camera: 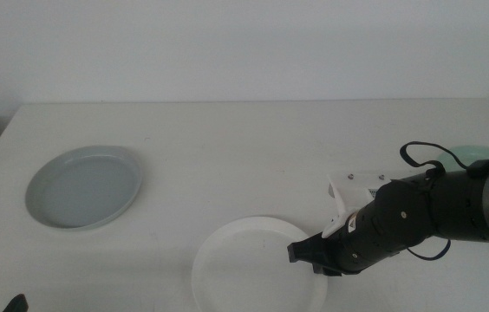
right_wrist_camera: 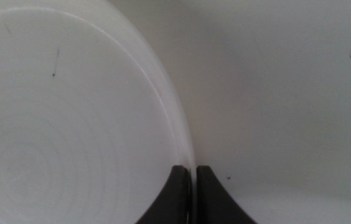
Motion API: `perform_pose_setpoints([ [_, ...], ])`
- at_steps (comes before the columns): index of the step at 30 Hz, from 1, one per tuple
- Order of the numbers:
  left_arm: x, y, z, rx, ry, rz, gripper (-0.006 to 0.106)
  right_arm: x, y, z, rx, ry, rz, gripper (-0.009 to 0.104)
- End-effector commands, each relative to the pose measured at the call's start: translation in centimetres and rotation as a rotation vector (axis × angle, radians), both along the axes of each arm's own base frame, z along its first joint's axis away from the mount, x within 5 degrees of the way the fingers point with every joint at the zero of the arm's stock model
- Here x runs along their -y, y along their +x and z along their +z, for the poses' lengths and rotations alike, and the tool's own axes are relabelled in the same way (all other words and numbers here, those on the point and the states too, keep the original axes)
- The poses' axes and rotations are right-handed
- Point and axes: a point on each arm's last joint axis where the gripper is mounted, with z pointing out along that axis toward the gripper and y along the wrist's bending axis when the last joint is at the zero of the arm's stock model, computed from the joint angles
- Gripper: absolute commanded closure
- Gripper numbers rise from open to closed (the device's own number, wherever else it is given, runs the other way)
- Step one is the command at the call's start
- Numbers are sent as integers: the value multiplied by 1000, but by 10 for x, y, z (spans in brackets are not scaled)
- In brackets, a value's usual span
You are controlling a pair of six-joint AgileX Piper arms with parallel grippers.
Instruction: Stack the three bowls on top of each other.
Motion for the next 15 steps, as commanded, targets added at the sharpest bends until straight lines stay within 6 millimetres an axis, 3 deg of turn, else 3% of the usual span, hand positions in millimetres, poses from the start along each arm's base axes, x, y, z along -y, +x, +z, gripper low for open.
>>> perform_pose_setpoints([
  [1,0,0,10,97,-14,4,-4,-2,4,20,94,38,12,96],
  [4,0,0,10,97,-14,4,-4,-2,5,20,109,36,19,95],
  [7,0,0,10,97,-14,4,-4,-2,5,21,113,36,20,84],
  [11,0,0,10,97,-14,4,-4,-2,9,26,141,35,33,61],
  [15,0,0,10,97,-14,4,-4,7,24,60,163,30,21,37],
])
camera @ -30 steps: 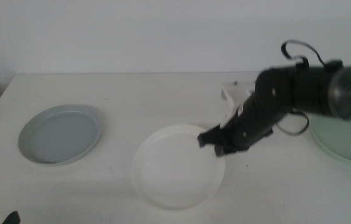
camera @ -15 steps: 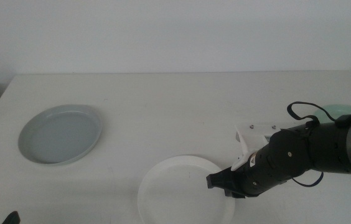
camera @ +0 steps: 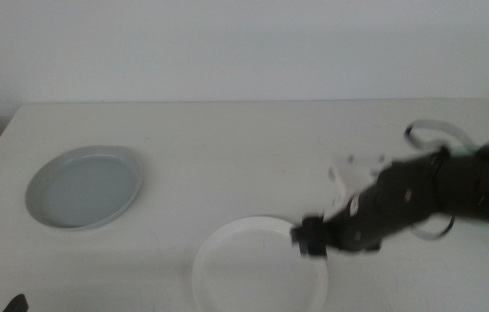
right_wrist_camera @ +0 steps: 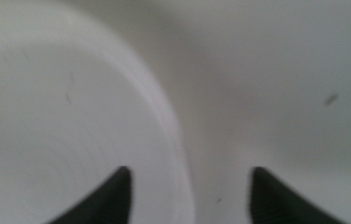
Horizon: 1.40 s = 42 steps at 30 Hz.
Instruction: Stack the three bowls on top of each other.
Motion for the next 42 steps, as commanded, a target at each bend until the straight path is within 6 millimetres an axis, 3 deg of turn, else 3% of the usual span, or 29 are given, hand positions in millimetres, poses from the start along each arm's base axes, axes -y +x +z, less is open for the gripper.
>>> perform_pose_setpoints([
  [1,0,0,10,97,-14,4,-4,11,16,50,102,28,-9,33],
  [4,0,0,10,97,-14,4,-4,39,35,86,93,-39,-49,24],
  [6,0,0,10,97,-14,4,-4,68,50,109,87,-110,-85,24],
  [11,0,0,10,97,-14,4,-4,147,74,141,126,-217,-233,28],
  [17,0,0,10,97,-14,4,-4,237,74,140,97,-254,-447,37],
  [22,0,0,10,97,-14,4,-4,307,65,121,21,-220,-653,41],
  [24,0,0,10,97,-14,4,-4,326,64,110,-18,-176,-716,42],
  [29,0,0,10,97,-14,4,-4,350,70,77,-70,-86,-754,46],
  [36,0,0,10,97,-14,4,-4,355,86,31,-139,-43,-732,52],
  [42,0,0,10,97,-14,4,-4,355,96,16,-106,-14,-715,63],
])
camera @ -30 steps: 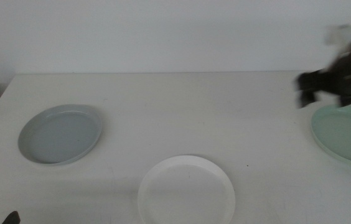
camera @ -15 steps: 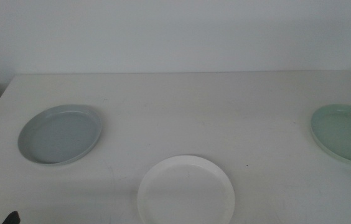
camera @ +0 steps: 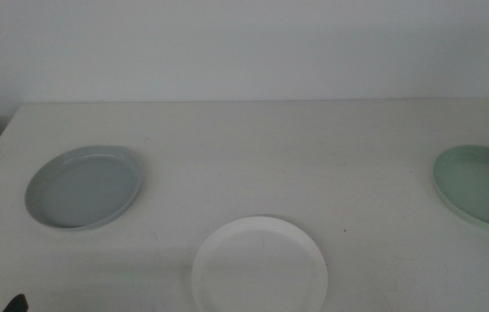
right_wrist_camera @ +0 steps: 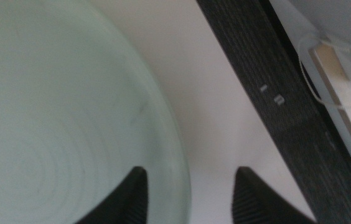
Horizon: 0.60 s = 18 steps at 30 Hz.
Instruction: Stack the three bowls on top of each other.
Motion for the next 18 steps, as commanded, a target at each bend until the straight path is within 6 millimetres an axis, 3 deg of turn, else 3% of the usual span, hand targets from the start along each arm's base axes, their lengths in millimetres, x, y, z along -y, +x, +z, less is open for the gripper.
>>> perform_pose_setpoints([
  [1,0,0,10,97,-14,4,-4,5,7,27,117,-55,1,68],
  [5,0,0,10,97,-14,4,-4,6,9,26,131,-65,5,94],
  [9,0,0,10,97,-14,4,-4,-1,8,37,162,-46,1,96],
  [12,0,0,10,97,-14,4,-4,-26,2,61,257,-43,39,96],
  [18,0,0,10,97,-14,4,-4,-103,-27,107,449,-3,151,96],
])
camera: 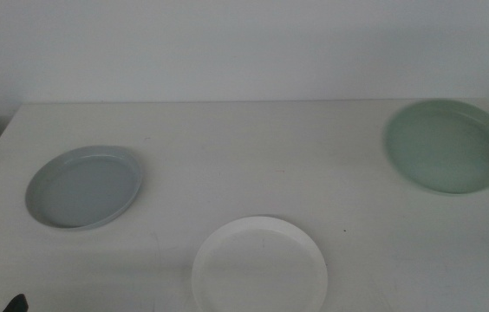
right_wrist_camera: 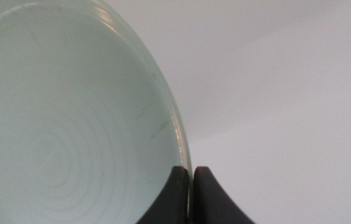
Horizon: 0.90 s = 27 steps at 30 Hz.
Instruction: Stack the three bowls on top of each other.
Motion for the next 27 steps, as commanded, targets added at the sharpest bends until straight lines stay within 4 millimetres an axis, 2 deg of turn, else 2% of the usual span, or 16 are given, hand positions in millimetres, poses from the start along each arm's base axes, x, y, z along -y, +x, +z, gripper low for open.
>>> perform_pose_setpoints([
  [1,0,0,10,97,-14,4,-4,-30,-14,41,160,-7,52,96],
  [7,0,0,10,97,-14,4,-4,-115,-42,68,184,29,345,96],
  [11,0,0,10,97,-14,4,-4,-168,-57,68,172,24,541,96],
  [14,0,0,10,97,-14,4,-4,-195,-63,65,174,11,618,96],
  [20,0,0,10,97,-14,4,-4,-225,-64,46,123,3,687,96],
  [27,0,0,10,97,-14,4,-4,-233,-54,15,31,-9,706,96],
])
